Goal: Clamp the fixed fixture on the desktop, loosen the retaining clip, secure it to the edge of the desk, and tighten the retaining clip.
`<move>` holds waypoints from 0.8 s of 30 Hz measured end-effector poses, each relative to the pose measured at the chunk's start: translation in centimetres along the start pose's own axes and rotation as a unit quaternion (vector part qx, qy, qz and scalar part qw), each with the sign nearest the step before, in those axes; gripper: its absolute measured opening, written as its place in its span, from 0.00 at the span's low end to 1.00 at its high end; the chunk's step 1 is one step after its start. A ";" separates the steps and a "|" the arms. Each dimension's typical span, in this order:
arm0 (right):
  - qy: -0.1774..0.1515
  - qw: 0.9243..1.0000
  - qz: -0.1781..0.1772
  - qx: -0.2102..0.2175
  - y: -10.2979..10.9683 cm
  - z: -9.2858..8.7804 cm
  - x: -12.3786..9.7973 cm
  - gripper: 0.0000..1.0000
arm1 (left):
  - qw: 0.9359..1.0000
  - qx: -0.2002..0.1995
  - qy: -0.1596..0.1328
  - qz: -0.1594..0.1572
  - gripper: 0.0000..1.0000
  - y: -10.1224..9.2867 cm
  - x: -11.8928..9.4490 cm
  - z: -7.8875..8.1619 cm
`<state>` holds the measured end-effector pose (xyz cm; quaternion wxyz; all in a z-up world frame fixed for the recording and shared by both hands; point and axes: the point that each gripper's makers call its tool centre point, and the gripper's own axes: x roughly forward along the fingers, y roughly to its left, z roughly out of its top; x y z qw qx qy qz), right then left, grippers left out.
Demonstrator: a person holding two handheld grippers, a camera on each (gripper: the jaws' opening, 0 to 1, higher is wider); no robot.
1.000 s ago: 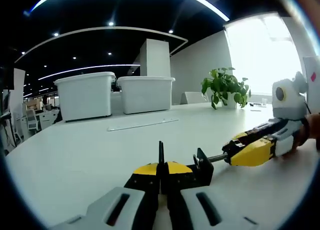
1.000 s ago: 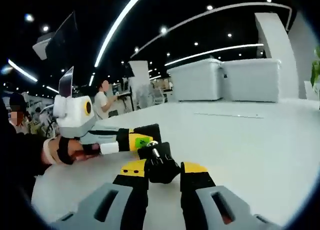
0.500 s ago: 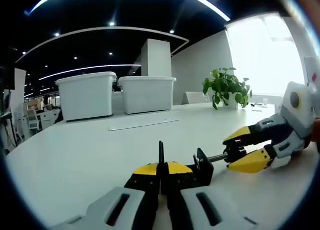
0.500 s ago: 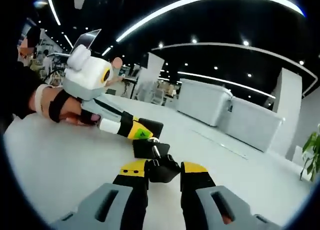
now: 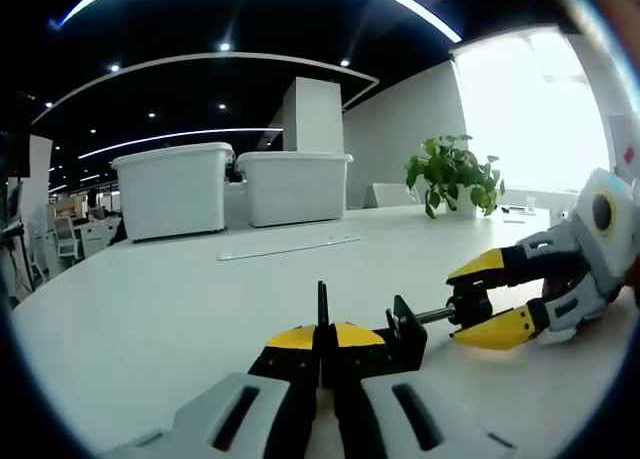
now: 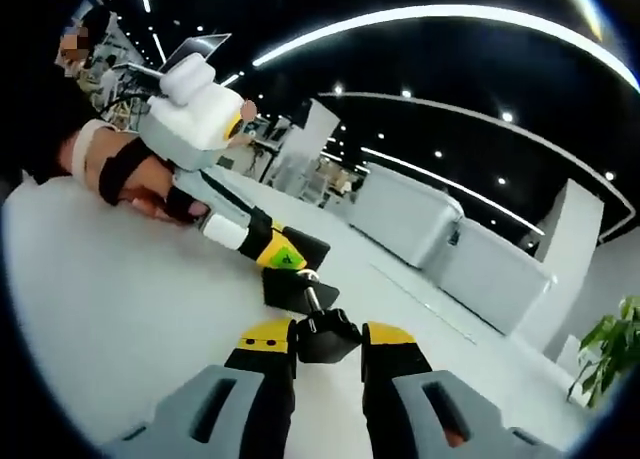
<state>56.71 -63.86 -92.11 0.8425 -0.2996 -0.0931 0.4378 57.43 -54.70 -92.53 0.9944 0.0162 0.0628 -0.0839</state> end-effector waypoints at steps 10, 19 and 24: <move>0.013 0.998 0.010 0.055 0.4 -0.4 0.0 0.27 | 1.000 -0.004 0.000 0.001 0.04 0.1 0.0 0.0; 0.044 0.937 0.031 0.345 -0.5 -1.0 -0.5 0.47 | 1.000 -0.002 0.000 0.001 0.04 0.1 0.0 0.0; 0.074 0.901 0.025 0.427 -0.2 -2.3 -0.4 0.39 | 1.000 -0.002 0.000 0.000 0.04 0.0 0.0 0.0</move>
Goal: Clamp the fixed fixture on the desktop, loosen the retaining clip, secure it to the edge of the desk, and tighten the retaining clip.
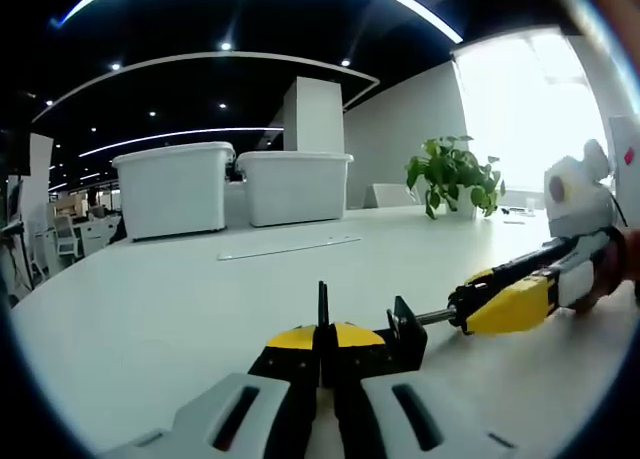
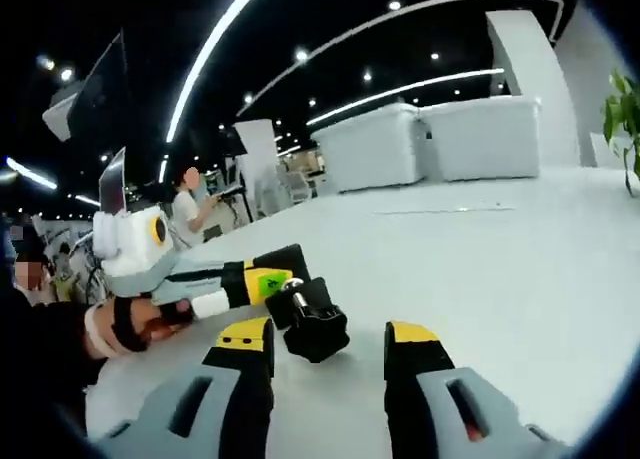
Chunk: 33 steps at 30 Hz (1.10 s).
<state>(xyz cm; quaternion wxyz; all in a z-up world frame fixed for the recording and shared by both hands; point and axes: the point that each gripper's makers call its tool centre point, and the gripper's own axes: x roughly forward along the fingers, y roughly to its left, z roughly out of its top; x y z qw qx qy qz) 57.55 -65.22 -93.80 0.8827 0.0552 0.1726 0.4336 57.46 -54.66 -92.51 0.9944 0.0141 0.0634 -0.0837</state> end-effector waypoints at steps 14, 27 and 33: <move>0.016 0.980 0.046 0.191 0.6 0.2 0.7 0.25 | 1.000 0.000 0.000 -0.002 0.04 0.0 -0.1 0.0; -0.022 0.999 0.023 -0.029 0.4 1.4 0.7 0.22 | 1.000 0.001 0.000 -0.001 0.04 0.0 -0.1 -0.1; -0.039 0.993 0.018 -0.108 0.9 1.4 0.4 0.22 | 1.000 0.002 0.000 -0.001 0.04 0.0 -0.1 -0.1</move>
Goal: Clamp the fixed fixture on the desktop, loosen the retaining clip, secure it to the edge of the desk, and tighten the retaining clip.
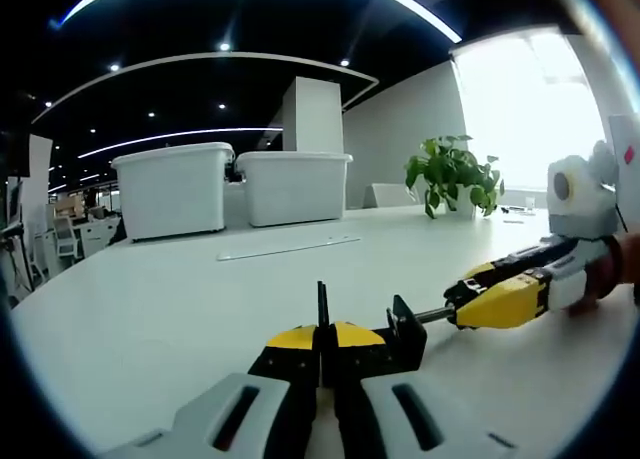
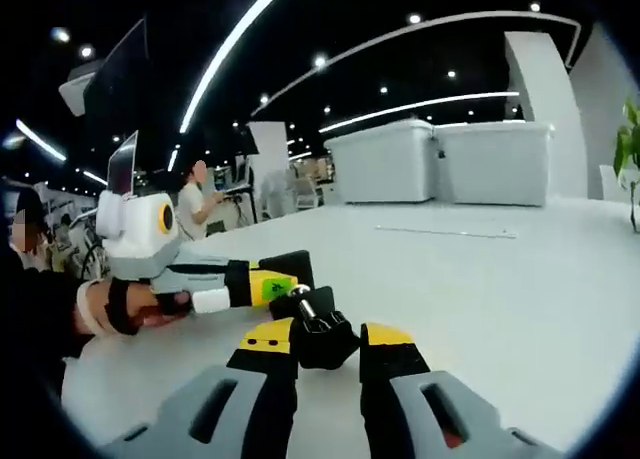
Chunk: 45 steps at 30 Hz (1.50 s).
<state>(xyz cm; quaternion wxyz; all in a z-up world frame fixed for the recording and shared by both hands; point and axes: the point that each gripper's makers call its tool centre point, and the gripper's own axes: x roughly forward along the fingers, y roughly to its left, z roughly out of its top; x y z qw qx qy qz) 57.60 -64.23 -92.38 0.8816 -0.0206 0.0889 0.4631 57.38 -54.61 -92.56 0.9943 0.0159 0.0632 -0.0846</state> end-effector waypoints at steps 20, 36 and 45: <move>-0.026 0.965 -0.029 -0.260 1.1 0.3 -0.2 0.23 | 1.000 0.001 0.000 0.002 0.04 0.0 0.0 0.0; -0.061 0.993 -0.031 -0.097 0.8 2.2 -1.1 0.33 | 1.000 0.016 -0.004 0.018 0.03 0.7 -0.1 0.5; -0.066 0.996 -0.014 0.053 2.2 2.8 -2.4 0.29 | 1.000 0.003 -0.006 0.022 0.03 0.9 -0.4 1.1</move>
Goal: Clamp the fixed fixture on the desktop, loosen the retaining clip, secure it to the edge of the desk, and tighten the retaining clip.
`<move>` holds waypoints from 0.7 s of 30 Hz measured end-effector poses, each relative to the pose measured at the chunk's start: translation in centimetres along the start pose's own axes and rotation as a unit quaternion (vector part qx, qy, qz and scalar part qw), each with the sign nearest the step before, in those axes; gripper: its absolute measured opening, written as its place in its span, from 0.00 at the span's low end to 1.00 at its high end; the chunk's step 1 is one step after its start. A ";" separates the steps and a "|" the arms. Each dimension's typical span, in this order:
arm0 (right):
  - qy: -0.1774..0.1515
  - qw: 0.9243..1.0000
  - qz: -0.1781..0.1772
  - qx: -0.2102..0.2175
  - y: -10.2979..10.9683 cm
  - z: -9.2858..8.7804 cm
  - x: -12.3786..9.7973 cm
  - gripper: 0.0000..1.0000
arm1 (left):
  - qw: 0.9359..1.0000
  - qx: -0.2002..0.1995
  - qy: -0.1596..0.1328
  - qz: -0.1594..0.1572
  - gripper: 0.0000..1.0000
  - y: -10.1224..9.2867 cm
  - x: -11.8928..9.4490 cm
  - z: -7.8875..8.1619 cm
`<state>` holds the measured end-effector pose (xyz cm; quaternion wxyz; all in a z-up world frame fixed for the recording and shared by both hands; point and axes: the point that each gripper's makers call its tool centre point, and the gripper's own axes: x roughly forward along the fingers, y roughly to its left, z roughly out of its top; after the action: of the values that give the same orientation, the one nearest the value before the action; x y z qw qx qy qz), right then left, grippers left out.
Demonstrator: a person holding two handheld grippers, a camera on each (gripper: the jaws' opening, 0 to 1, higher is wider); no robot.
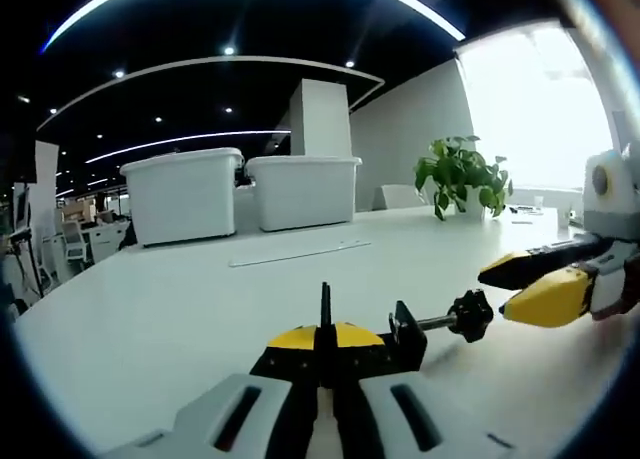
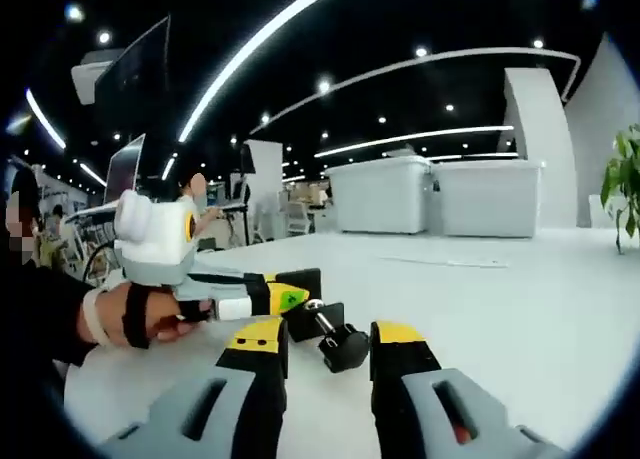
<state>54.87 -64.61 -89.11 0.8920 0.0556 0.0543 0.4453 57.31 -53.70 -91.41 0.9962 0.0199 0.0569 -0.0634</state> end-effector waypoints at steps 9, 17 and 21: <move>0.010 0.995 -0.009 -0.102 2.2 1.3 -0.4 0.29 | 0.999 0.032 -0.025 0.007 0.03 -0.2 -0.4 1.2; 0.094 0.938 -0.070 -0.326 2.2 0.9 0.4 0.29 | 0.997 0.048 -0.051 0.019 0.03 0.0 -0.9 2.5; 0.105 0.917 -0.075 -0.378 3.1 1.1 1.2 0.30 | 0.996 0.065 -0.055 0.020 0.03 -0.3 -1.0 2.7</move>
<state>53.31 -61.82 -87.61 0.8664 -0.3371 -0.0207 0.3678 56.60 -53.99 -88.57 0.9955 0.0822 -0.0030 -0.0477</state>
